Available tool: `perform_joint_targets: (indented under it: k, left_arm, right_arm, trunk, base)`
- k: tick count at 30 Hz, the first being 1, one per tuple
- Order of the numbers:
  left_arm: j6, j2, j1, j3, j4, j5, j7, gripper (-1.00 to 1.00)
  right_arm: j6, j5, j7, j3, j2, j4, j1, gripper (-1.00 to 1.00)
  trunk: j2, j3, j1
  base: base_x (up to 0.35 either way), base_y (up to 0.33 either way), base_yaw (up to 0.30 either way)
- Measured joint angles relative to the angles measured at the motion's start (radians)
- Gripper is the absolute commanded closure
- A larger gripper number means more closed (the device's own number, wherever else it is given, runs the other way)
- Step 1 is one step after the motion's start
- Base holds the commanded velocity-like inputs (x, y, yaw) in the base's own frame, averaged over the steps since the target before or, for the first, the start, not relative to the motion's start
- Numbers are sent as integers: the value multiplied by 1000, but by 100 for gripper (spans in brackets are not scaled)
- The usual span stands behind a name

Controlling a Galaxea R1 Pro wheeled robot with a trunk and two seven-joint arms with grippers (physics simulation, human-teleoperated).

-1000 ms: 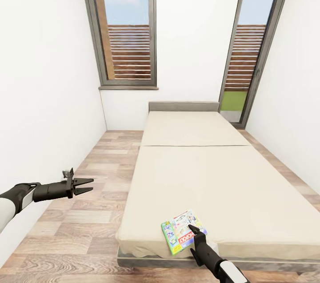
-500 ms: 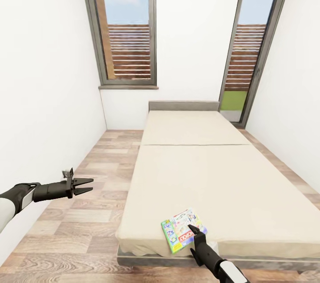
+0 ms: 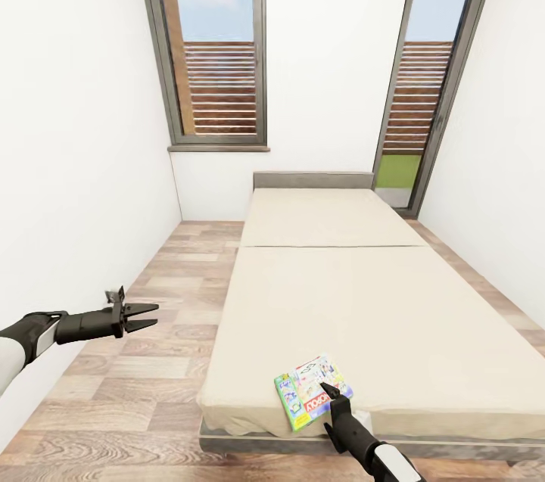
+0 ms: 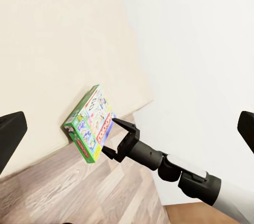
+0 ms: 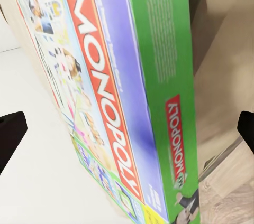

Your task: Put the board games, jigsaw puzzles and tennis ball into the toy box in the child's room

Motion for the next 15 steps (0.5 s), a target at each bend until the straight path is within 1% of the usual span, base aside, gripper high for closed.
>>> perform_joint_targets:
  k: [6,15]
  left_arm:
    - [-1,-1,0,0,0,0,0,-100]
    - [0,-1,0,1,0,0,0,-100]
  right_arm:
    - [0,0,-1,0,0,0,0,-100]
    - [0,0,0,0,0,0,0,-100]
  trunk:
    - [0,0,0]
    - [0,0,0]
  base:
    - [90,60,0]
    - [21,14,0]
